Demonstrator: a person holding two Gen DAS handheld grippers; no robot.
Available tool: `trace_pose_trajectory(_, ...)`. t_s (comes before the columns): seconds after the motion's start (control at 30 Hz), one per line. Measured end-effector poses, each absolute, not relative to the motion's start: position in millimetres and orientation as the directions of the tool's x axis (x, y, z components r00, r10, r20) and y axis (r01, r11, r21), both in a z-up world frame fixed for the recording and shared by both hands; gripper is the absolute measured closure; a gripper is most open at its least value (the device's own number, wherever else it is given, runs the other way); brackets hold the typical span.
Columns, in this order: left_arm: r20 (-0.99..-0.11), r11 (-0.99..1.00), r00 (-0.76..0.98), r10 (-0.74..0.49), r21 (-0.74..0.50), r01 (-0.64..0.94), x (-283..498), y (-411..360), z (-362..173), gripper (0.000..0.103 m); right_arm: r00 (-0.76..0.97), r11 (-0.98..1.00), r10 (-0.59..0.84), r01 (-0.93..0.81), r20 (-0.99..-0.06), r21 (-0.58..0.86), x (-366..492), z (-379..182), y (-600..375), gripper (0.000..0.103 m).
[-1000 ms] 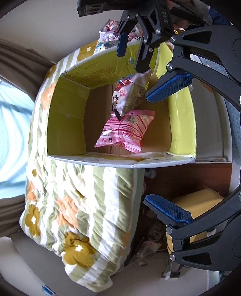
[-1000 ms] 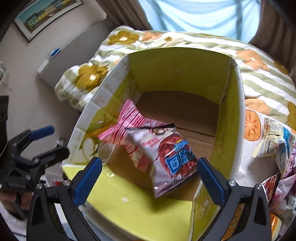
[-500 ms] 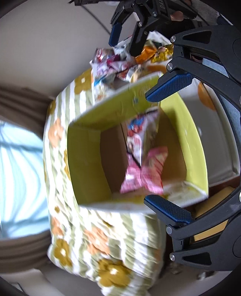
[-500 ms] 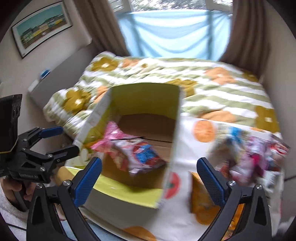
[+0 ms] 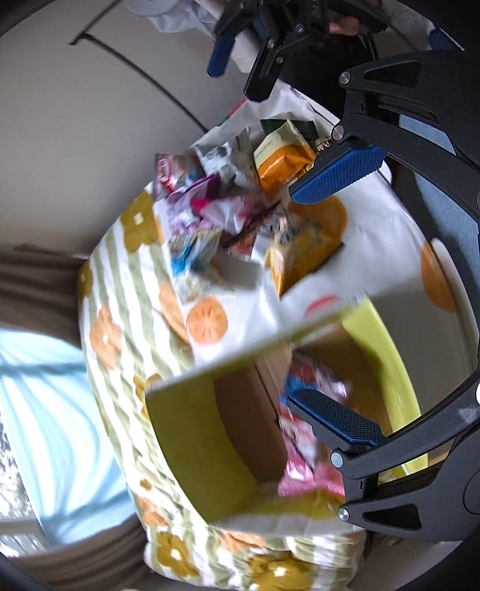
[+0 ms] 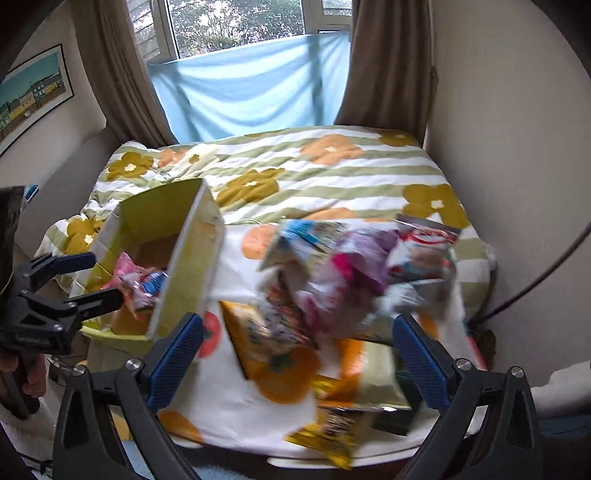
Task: Organize snacks
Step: 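Move both tools back over the snack pile, then grasp the TATRE chip bag with the left tool while the right tool grasps the orange-and-cream bag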
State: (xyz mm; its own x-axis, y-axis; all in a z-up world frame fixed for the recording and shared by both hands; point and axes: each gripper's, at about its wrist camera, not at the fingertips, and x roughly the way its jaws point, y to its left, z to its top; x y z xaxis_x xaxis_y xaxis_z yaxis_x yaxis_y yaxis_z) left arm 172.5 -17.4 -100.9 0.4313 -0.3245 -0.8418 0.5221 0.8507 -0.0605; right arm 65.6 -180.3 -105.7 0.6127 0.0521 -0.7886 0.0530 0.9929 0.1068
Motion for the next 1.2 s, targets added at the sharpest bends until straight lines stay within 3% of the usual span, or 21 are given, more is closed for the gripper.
trace_pose_trajectory(0.27, -0.919, 0.832, 0.338, -0.204, 0.019, 0.554, 169.2, -107.1, -145.0, 0.003, 0.546, 0.994, 0.046, 0.055, -0.837, 0.091, 45.7, -137.8, -243.9, 0.001)
trace_pose_trajectory(0.67, -0.962, 0.708, 0.266, 0.065, 0.232, 0.667, 190.3, -155.3, -213.1, 0.003, 0.466, 0.984, 0.119, 0.063, -0.877, 0.168, 49.4, -189.9, -283.3, 0.001)
trace_pose_trajectory(1.2, -0.981, 0.633, 0.154, 0.12, 0.195, 0.749, 207.2, -175.3, -265.6, 0.004, 0.41, 0.989, -0.027, 0.143, -0.912, 0.036, 76.4, -234.7, -234.7, 0.002)
